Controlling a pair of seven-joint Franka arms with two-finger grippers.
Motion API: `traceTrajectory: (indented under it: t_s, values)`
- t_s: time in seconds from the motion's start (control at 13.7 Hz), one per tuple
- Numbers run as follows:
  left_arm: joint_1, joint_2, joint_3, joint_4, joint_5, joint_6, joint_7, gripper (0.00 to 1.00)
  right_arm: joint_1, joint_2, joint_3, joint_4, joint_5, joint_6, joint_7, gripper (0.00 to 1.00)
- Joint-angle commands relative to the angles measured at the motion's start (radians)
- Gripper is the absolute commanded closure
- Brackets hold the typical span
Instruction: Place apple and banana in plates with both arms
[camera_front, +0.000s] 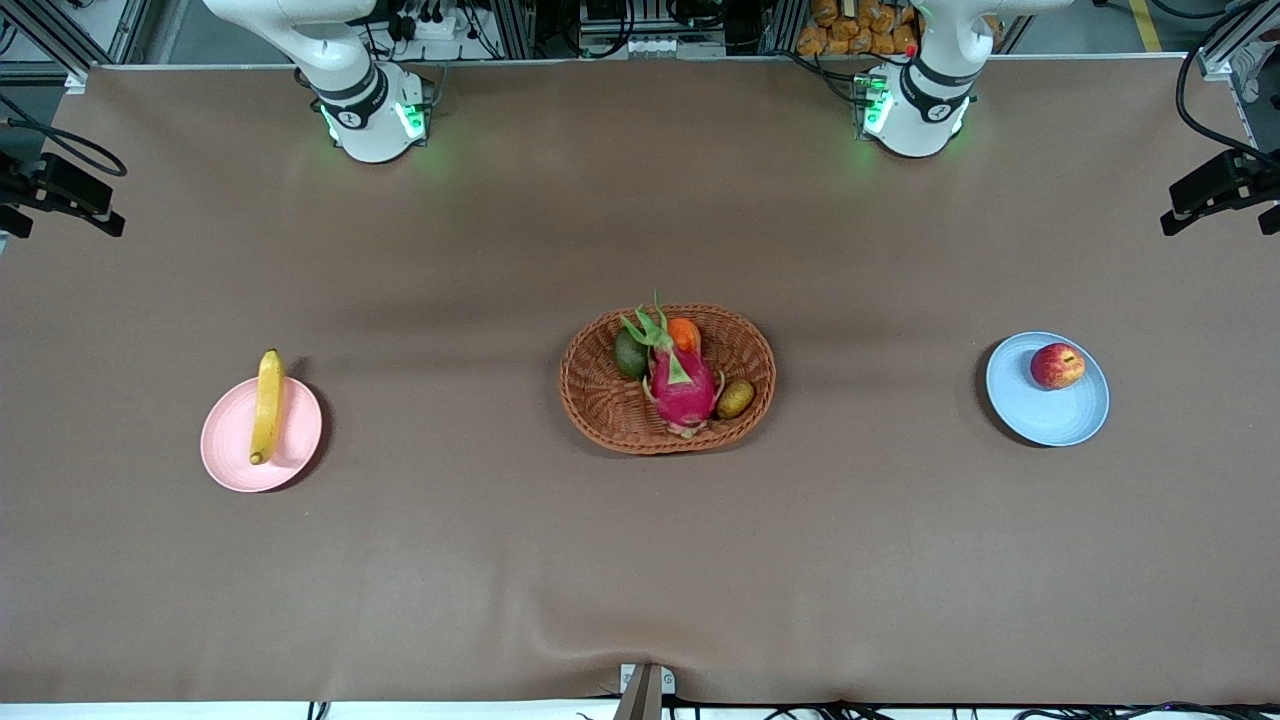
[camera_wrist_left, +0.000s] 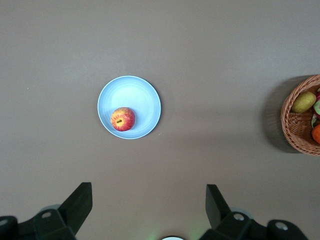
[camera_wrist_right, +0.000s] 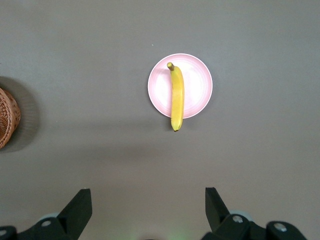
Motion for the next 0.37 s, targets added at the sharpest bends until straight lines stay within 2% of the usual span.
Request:
traceTrajectory:
  t_s: [0.0, 0.29]
  values:
    - [-0.005, 0.005, 0.0, 0.015, -0.009, -0.02, -0.014, 0.0, 0.006, -0.005, -0.003, -0.01, -0.003, 0.008, -0.01, 0.0]
    - [-0.007, 0.005, -0.002, 0.015, -0.015, -0.02, -0.011, 0.0, 0.006, -0.005, -0.003, -0.007, -0.003, 0.005, -0.01, 0.0]
